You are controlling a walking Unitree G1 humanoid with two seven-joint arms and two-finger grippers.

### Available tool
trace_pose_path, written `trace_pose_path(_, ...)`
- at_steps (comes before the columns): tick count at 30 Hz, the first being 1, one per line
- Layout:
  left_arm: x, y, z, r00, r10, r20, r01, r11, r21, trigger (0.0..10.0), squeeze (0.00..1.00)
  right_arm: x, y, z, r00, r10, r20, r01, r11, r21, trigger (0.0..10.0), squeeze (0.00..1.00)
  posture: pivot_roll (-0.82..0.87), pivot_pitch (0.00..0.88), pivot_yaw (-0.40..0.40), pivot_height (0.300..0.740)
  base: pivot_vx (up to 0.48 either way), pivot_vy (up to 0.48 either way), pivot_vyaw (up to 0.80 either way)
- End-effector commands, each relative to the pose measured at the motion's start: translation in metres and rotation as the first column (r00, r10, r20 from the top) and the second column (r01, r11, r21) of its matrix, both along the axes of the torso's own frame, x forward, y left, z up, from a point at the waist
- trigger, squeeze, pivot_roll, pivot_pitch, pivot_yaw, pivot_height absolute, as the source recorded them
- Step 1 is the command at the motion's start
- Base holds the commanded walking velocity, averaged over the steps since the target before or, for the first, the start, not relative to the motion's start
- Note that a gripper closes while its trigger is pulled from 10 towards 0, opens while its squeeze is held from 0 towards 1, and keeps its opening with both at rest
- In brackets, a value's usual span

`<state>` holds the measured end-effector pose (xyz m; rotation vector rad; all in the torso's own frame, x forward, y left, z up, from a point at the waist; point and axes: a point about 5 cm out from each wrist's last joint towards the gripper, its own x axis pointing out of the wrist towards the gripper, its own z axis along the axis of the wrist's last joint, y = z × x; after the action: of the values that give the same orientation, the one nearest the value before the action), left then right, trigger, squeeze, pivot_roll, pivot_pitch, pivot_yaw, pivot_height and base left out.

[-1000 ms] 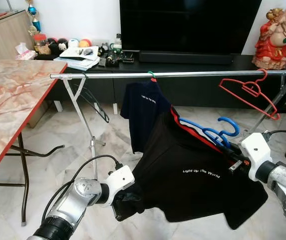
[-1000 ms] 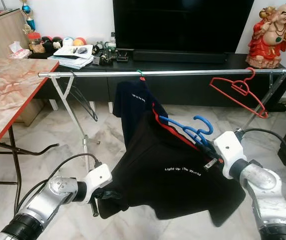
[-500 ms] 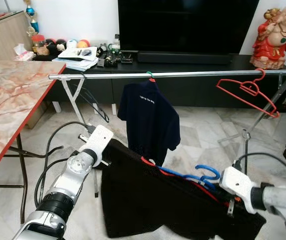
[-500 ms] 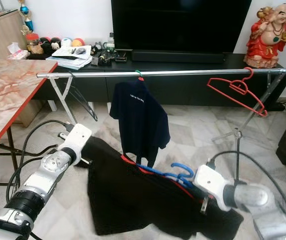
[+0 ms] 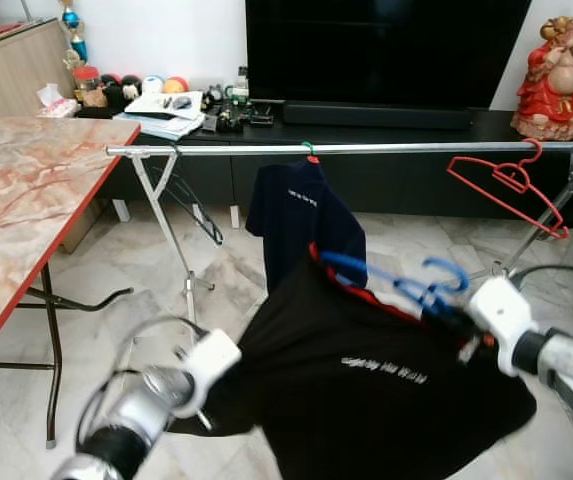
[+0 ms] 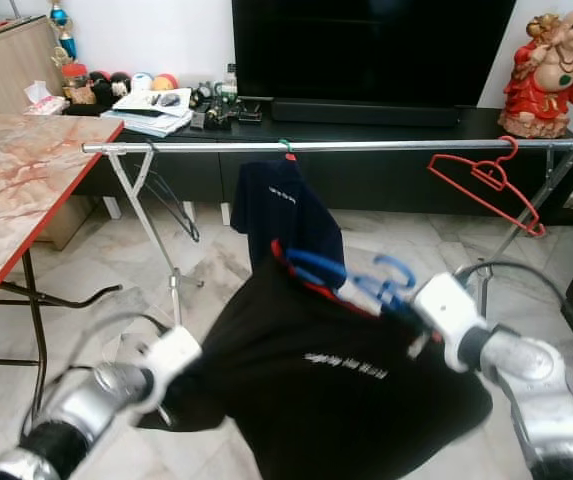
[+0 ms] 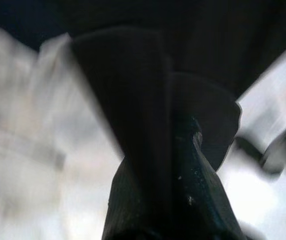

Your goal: Hang hanger

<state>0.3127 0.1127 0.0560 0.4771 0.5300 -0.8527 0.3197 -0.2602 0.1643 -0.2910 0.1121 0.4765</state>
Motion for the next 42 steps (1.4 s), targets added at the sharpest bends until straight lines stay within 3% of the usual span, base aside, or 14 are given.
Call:
trace_pose_path(1,-0.011,-0.007,-0.004,0.996,-0.076,-0.056,0.073,0.995,-0.063,0.0,0.00,0.005,-0.022,0.045,0.962,-0.177,0.207,0.132,0.968,0.212,10.0,0.00,-0.06,0.000,0.016,0.740,0.000,0.000,0.00)
trace_pose_path(8,-0.023,-0.025,0.013,0.969,-0.235,-0.074,0.212,0.948,-0.236,0.0,0.00,0.005,-0.006,0.041,0.958,-0.168,0.232,0.077,0.931,0.356,10.0,0.00,-0.05,0.000,0.018,0.740,0.000,0.000,0.00)
trace_pose_path(13,-0.040,-0.027,0.022,0.932,-0.356,-0.069,0.323,0.900,-0.293,0.0,0.00,0.006,0.004,0.017,0.980,-0.140,0.144,0.094,0.954,0.283,10.0,0.00,-0.05,0.000,0.017,0.740,0.000,0.000,0.00)
trace_pose_path(17,-0.030,-0.023,0.024,0.962,-0.272,-0.016,0.256,0.922,-0.292,0.0,0.00,0.006,0.003,0.003,0.987,-0.136,0.091,0.118,0.977,0.176,10.0,0.00,-0.05,0.000,0.012,0.740,0.000,0.000,0.00)
trace_pose_path(21,-0.038,-0.025,0.027,0.937,-0.347,-0.035,0.321,0.897,-0.303,0.0,0.00,0.011,0.008,0.016,0.963,-0.188,0.191,0.117,0.936,0.331,10.0,0.00,-0.05,0.000,0.011,0.740,0.000,0.000,0.00)
trace_pose_path(24,-0.044,-0.029,0.028,0.923,-0.381,-0.045,0.346,0.878,-0.331,0.0,0.00,0.009,0.026,0.031,0.942,-0.173,0.287,-0.029,0.811,0.584,10.0,0.00,-0.05,0.000,0.010,0.740,0.000,0.000,0.00)
trace_pose_path(25,-0.044,-0.029,0.028,0.923,-0.381,-0.045,0.346,0.878,-0.331,0.0,0.00,0.009,0.026,0.031,0.942,-0.173,0.287,-0.029,0.811,0.584,10.0,0.00,-0.05,0.000,0.010,0.740,0.000,0.000,0.00)
trace_pose_path(29,-0.046,-0.034,0.036,0.921,-0.387,-0.031,0.346,0.854,-0.389,0.0,0.00,0.007,0.045,0.024,0.944,-0.172,0.283,-0.107,0.650,0.752,10.0,0.00,-0.04,0.000,0.009,0.740,0.000,0.000,0.00)
trace_pose_path(31,-0.048,-0.034,0.040,0.916,-0.401,-0.032,0.354,0.840,-0.411,0.0,0.00,0.008,0.046,0.019,0.938,-0.241,0.251,-0.118,0.458,0.881,10.0,0.00,-0.03,0.000,0.007,0.740,0.000,0.000,0.00)
trace_pose_path(33,-0.050,-0.034,0.040,0.907,-0.418,-0.041,0.365,0.833,-0.415,0.0,0.00,0.008,0.045,0.019,0.932,-0.263,0.251,-0.142,0.372,0.917,10.0,0.00,-0.03,0.000,0.008,0.740,0.000,0.000,0.00)
trace_pose_path(35,-0.051,-0.034,0.040,0.904,-0.425,-0.045,0.370,0.831,-0.416,0.0,0.00,0.008,0.044,0.018,0.929,-0.270,0.255,-0.151,0.352,0.924,10.0,0.00,-0.03,0.000,0.008,0.740,0.000,0.000,0.00)
trace_pose_path(38,-0.059,-0.032,0.039,0.881,-0.467,-0.077,0.395,0.816,-0.422,0.0,0.00,0.008,0.027,0.021,0.900,-0.360,0.245,-0.170,0.228,0.959,10.0,0.00,-0.03,0.000,0.010,0.740,0.000,0.000,0.00)
trace_pose_path(41,-0.063,-0.031,0.037,0.870,-0.484,-0.092,0.409,0.815,-0.411,0.0,0.00,0.009,0.017,0.024,0.882,-0.404,0.241,-0.179,0.185,0.966,10.0,0.00,-0.03,0.000,0.010,0.740,0.000,0.000,0.00)
trace_pose_path(42,-0.066,-0.030,0.032,0.859,-0.499,-0.114,0.422,0.817,-0.392,0.0,0.00,0.008,0.003,0.029,0.854,-0.458,0.247,-0.206,0.137,0.969,10.0,0.00,-0.03,0.000,0.010,0.740,0.000,0.000,0.00)
